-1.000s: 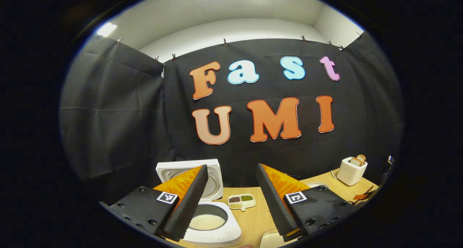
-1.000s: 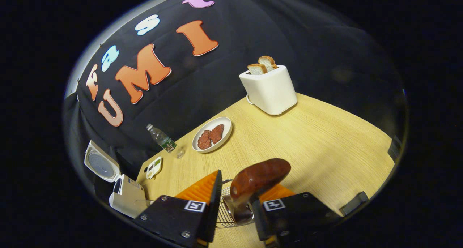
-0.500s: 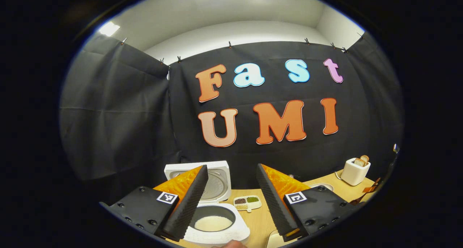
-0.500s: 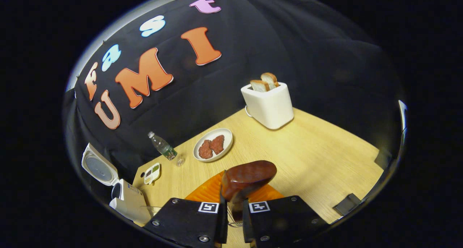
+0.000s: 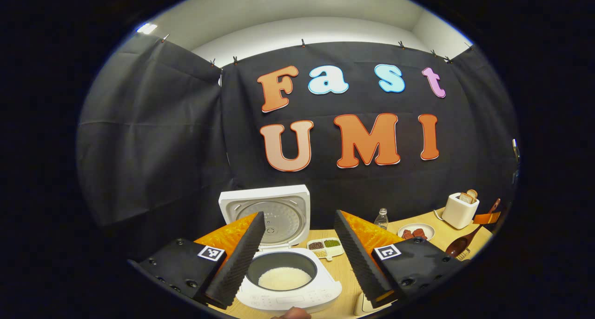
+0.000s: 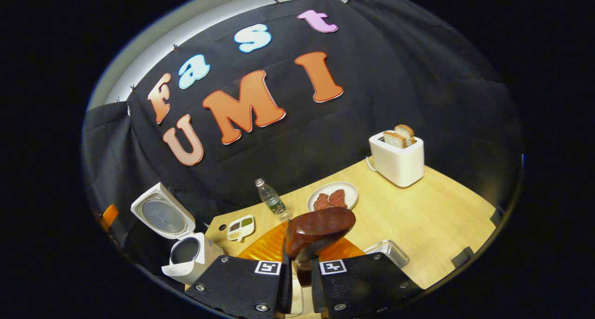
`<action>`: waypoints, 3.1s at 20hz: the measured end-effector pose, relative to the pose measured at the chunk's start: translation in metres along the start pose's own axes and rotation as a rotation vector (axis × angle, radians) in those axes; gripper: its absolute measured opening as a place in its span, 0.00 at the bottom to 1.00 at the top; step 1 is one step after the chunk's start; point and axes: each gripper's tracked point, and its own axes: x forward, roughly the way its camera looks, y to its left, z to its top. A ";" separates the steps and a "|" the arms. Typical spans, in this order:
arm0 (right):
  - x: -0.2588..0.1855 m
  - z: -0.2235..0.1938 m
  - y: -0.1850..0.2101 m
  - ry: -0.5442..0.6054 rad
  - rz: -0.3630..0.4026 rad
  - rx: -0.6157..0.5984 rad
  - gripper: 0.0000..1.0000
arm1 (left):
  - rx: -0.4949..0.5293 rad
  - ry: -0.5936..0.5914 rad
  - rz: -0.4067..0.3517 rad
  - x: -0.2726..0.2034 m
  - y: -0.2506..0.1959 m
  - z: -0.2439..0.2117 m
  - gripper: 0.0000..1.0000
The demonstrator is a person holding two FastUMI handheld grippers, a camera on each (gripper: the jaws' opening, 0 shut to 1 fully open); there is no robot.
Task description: Close the left gripper, press the button to open the rice cooker; take a wooden spoon from the chopstick holder with the right hand, scoop a spoonful of rice and pour it into the rice cooker, then put the wooden spoon back into the chopstick holder.
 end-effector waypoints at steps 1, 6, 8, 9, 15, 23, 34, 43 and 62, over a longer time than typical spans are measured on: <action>0.004 -0.014 0.013 0.028 0.008 -0.018 0.16 | 0.003 0.008 0.004 0.002 0.009 -0.004 0.99; 0.017 -0.063 0.060 0.082 0.056 -0.087 0.16 | -0.024 0.047 0.026 0.010 0.048 -0.026 0.99; 0.024 -0.083 0.056 0.103 0.014 -0.155 0.16 | -0.019 0.046 0.029 0.014 0.057 -0.031 1.00; 0.027 -0.093 0.052 0.114 -0.007 -0.185 0.16 | -0.012 0.045 0.028 0.016 0.061 -0.031 0.99; 0.046 -0.117 0.039 0.064 -0.119 -0.341 0.17 | 0.001 0.064 0.001 0.029 0.077 -0.038 0.99; 0.070 -0.123 0.031 -0.022 -0.217 -0.352 0.16 | 0.052 0.062 -0.013 0.037 0.091 -0.037 0.99; 0.092 -0.160 0.053 0.163 -0.146 -0.296 0.16 | 0.044 0.050 0.004 0.037 0.104 -0.035 0.99; 0.083 -0.187 0.104 0.281 0.034 -0.173 0.16 | 0.030 0.065 0.046 0.030 0.126 -0.040 1.00; 0.055 -0.202 0.086 0.402 0.130 0.429 0.16 | 0.012 0.102 0.048 0.030 0.129 -0.059 1.00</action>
